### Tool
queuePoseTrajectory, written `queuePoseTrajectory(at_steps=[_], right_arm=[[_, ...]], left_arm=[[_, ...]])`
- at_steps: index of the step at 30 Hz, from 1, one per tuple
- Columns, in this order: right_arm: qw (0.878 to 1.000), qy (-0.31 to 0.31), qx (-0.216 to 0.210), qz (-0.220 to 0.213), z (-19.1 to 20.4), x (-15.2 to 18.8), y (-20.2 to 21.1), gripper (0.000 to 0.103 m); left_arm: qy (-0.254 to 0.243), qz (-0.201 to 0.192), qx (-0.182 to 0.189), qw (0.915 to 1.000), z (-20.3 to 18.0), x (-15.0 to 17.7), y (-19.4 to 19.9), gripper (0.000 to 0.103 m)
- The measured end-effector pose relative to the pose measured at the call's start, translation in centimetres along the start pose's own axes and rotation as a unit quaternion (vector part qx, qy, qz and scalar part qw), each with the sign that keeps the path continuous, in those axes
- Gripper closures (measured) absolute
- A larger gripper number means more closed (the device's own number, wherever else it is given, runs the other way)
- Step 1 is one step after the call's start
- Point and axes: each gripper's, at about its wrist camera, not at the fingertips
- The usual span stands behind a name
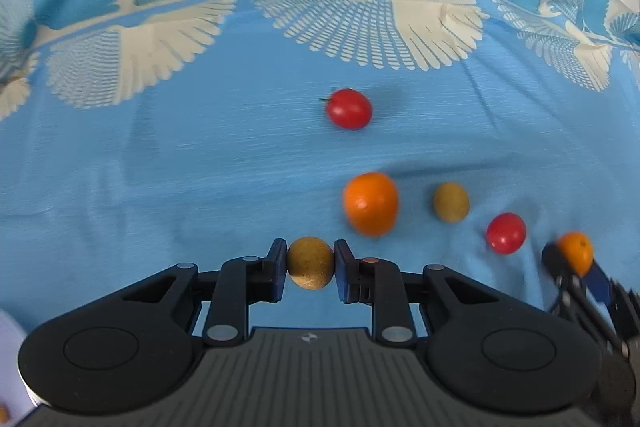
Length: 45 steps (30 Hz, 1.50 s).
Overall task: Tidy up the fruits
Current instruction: 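Grasp a mandarin with the right tool while the left tool grasps a tan fruit, then carry both fruits over the plate and open both tools to release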
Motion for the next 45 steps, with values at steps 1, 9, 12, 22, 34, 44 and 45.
queuePoseTrajectory(at_steps=[1,9,12,22,34,44,45], right_arm=[[1.0,-0.004,0.004,-0.001,-0.1,0.0,0.0,0.064],[0.999,-0.018,0.033,-0.018,0.2,0.2,2.5,0.064],[0.999,-0.007,0.017,-0.038,1.2,0.0,6.3,0.064],[0.989,0.058,-0.128,-0.042,9.3,3.4,21.1,0.064],[0.943,0.186,-0.276,-0.025,19.7,7.3,34.5,0.064],[0.923,0.259,-0.283,-0.028,22.8,9.6,39.0,0.064],[0.923,0.262,-0.281,-0.029,23.0,9.6,39.1,0.064]], left_arm=[[0.001,0.0,-0.002,1.0,0.6,0.4,0.7,0.076],[0.021,-0.022,-0.009,0.9995,6.2,4.4,8.4,0.076],[0.025,-0.05,-0.014,0.9983,8.3,6.2,12.3,0.076],[0.066,-0.102,-0.056,0.9911,16.3,13.1,22.6,0.076],[0.162,-0.118,-0.055,0.9781,26.3,24.6,30.1,0.076],[0.199,-0.141,-0.04,0.969,29.6,29.1,31.8,0.076],[0.201,-0.143,-0.038,0.9684,29.8,29.2,31.8,0.076]])
Point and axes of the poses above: each gripper's, at about its wrist camera, not at the fingertips, and y roughly against the way its jaws point, z to its left, x to its underside, and after that the axes turned 1 degree about z, right-handed
